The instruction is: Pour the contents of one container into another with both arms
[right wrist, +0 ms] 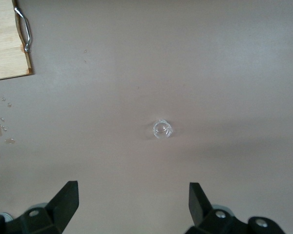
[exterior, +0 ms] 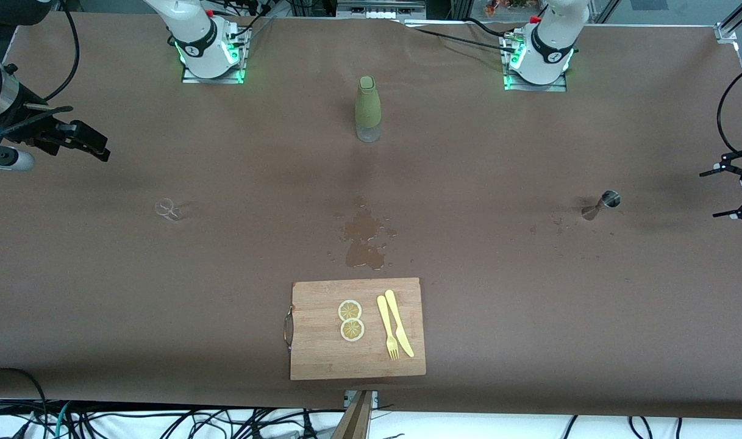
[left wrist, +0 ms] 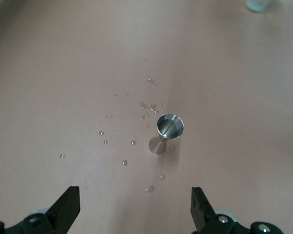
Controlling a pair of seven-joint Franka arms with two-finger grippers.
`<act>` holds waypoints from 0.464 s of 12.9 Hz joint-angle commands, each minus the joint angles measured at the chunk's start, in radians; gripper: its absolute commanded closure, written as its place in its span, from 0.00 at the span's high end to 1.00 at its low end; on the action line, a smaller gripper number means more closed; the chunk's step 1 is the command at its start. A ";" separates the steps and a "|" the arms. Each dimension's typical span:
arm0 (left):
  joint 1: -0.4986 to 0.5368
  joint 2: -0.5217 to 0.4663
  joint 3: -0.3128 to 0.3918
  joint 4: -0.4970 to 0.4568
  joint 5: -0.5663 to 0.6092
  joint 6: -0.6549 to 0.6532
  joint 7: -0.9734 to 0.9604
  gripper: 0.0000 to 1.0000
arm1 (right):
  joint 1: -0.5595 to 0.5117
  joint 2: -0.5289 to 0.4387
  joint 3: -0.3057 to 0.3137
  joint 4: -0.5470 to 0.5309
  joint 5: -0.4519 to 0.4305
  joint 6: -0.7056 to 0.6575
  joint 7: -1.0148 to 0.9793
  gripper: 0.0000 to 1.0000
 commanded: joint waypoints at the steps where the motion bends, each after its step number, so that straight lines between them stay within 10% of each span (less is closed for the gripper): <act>1: 0.006 -0.160 -0.054 -0.154 0.078 0.104 -0.169 1.00 | 0.000 0.006 0.002 0.020 0.012 -0.008 0.013 1.00; 6: 0.005 -0.260 -0.191 -0.216 0.173 0.151 -0.706 1.00 | 0.000 0.006 0.002 0.020 0.012 -0.009 0.012 1.00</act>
